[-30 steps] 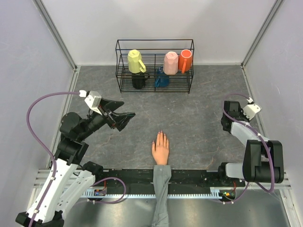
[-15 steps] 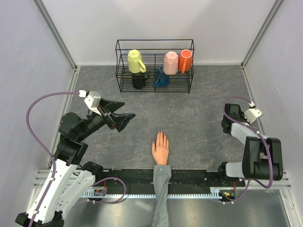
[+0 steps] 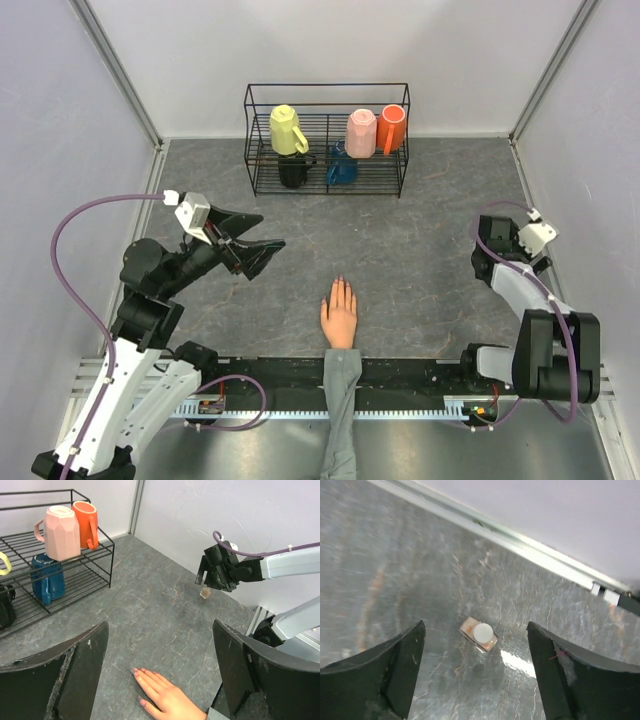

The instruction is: Paint the nails

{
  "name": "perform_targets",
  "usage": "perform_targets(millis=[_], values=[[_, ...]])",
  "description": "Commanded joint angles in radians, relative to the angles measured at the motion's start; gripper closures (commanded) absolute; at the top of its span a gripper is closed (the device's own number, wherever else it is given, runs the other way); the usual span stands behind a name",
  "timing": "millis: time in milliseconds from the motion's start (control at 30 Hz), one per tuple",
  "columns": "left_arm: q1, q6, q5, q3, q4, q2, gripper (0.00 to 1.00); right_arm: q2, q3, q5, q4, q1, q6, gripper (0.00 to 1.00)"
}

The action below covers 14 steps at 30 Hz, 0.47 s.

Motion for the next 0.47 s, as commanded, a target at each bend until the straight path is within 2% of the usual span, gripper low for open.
perform_targets(millis=[0, 100, 233, 333, 367, 433], values=[[-0.003, -0.001, 0.013, 0.073, -0.004, 0.014, 0.10, -0.112, 0.136, -0.026, -0.079, 0.029, -0.112, 0.06], [-0.003, -0.002, -0.016, 0.099, -0.023, 0.034, 0.10, -0.156, 0.318, -0.034, -0.173, 0.152, -0.187, 0.02], [-0.001, -0.001, -0.064, 0.152, -0.061, 0.065, 0.09, -0.147, 0.545, -0.054, -0.277, 0.352, -0.293, 0.02], [-0.003, 0.007, -0.078, 0.197, -0.078, 0.079, 0.09, -0.097, 0.728, -0.112, -0.409, 0.405, -0.363, 0.02], [-0.003, 0.010, -0.087, 0.220, -0.083, 0.080, 0.09, -0.097, 0.753, -0.176, -0.414, 0.407, -0.392, 0.02], [-0.003, 0.014, -0.102, 0.260, -0.089, 0.089, 0.08, -0.129, 0.811, -0.209, -0.397, 0.407, -0.400, 0.02]])
